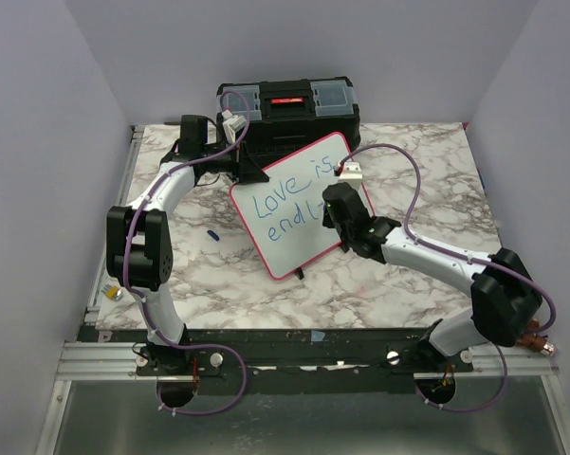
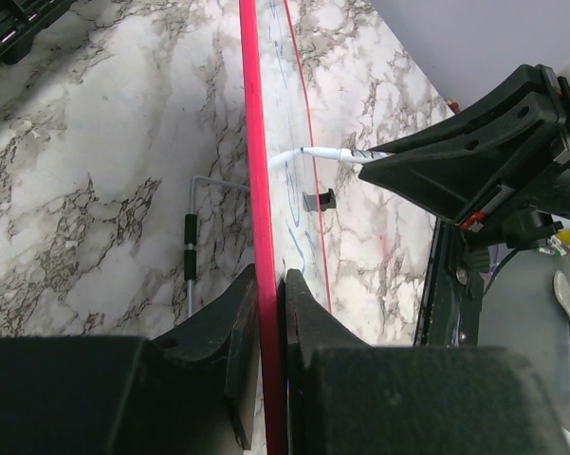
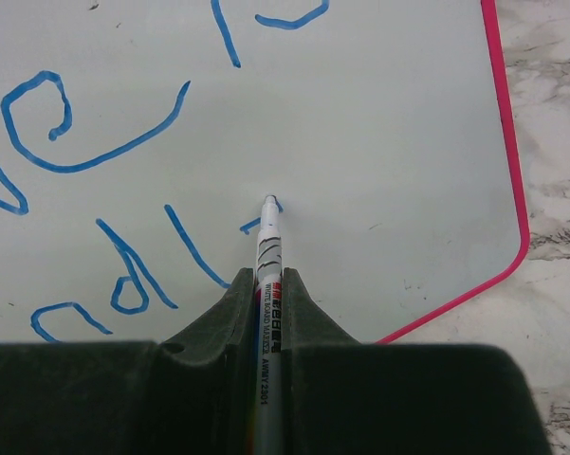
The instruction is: Write a sentence on the whiteboard
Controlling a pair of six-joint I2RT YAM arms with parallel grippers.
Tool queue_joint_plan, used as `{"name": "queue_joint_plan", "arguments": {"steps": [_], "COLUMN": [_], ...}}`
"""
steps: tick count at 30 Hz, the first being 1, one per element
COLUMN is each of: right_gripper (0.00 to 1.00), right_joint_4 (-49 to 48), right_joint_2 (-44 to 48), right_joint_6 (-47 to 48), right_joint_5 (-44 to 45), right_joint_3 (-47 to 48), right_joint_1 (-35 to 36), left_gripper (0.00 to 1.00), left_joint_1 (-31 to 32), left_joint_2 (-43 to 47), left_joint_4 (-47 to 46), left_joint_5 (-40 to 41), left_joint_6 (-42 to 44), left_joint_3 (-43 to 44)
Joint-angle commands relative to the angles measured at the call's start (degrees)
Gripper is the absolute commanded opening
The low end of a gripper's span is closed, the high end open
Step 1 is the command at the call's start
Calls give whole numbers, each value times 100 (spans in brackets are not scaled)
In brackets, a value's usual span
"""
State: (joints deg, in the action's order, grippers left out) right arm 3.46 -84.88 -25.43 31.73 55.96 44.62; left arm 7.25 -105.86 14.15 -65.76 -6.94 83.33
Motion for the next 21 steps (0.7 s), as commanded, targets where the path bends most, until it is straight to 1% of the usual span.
{"name": "queue_joint_plan", "arguments": {"steps": [1,12,21], "right_gripper": [1,1,1], "right_joint_4": [-214,-289,-267], "right_joint_2": [-169,-178,-65], "right_joint_6": [-17,-28,-114], "right_joint_5": [-255,-689,-887], "right_joint_3": [153,101,-148], "right_joint_1": [-15,-15,-15], "left_gripper": [0,0,0], "left_joint_1": [42,42,41], "left_joint_2": [171,163,173], "left_joint_4": [-564,-562,-558], "left_joint_5": [-104,-101,-106], "left_joint_6": [337,339,342], "left_joint_3": [31,32,18]}}
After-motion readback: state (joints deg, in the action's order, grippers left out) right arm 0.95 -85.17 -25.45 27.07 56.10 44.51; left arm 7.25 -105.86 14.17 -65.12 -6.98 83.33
